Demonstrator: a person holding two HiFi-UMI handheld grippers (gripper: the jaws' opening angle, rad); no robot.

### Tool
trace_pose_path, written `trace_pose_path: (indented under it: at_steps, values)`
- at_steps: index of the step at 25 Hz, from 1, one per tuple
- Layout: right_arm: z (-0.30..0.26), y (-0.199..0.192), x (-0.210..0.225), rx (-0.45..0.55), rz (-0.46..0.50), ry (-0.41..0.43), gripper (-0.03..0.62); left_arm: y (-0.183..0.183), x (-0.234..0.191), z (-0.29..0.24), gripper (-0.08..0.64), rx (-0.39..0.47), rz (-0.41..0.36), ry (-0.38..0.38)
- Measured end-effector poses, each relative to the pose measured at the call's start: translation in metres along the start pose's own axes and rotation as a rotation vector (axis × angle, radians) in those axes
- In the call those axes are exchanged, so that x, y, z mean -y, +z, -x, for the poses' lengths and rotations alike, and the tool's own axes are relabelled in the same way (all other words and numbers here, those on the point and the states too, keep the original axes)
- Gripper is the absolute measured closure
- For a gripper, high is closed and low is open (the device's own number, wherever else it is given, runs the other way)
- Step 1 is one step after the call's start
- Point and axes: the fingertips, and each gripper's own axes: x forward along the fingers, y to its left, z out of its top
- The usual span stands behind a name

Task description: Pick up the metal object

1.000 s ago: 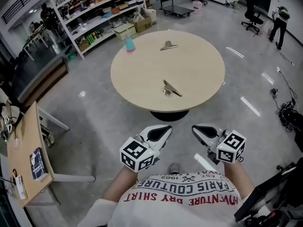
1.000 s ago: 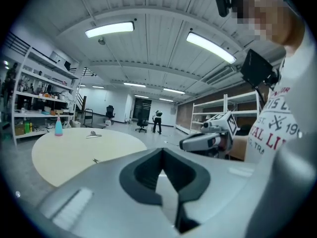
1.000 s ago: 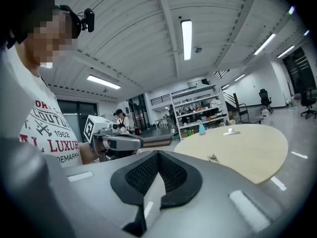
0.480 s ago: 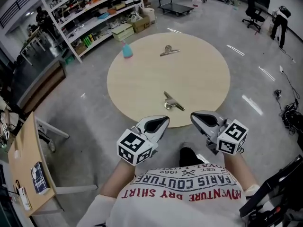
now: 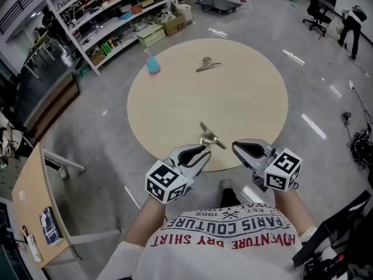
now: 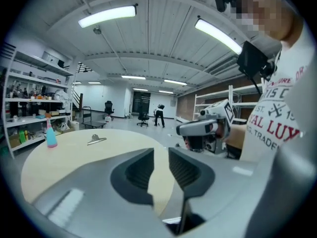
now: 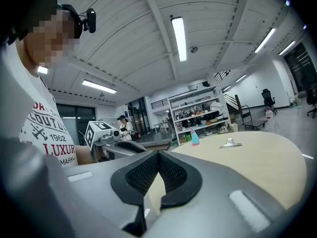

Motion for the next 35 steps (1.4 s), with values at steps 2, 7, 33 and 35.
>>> trace_pose_path:
  at_steps: [2,7,33,35]
  values:
    - [-0.001,-0.002,0.016,-0.016,-0.010,-0.009,0.591,-0.010,-0.009,-0.016,0.447,-0.033,-0.024,-0.003]
    - [-0.008,-0.011,0.066,-0.060,-0.041,-0.038,0.591,-0.066,-0.067,-0.074,0.235,-0.176,-0.026,0.020]
    - [0.002,-0.048,0.136,-0.132,-0.117,-0.088,0.591,-0.135,-0.114,-0.127,0.278,-0.265,0.038,0.070]
    - [0.008,-0.038,0.124,-0.111,-0.097,-0.088,0.591,-0.089,-0.098,-0.103,0.278,-0.149,0.075,0.059]
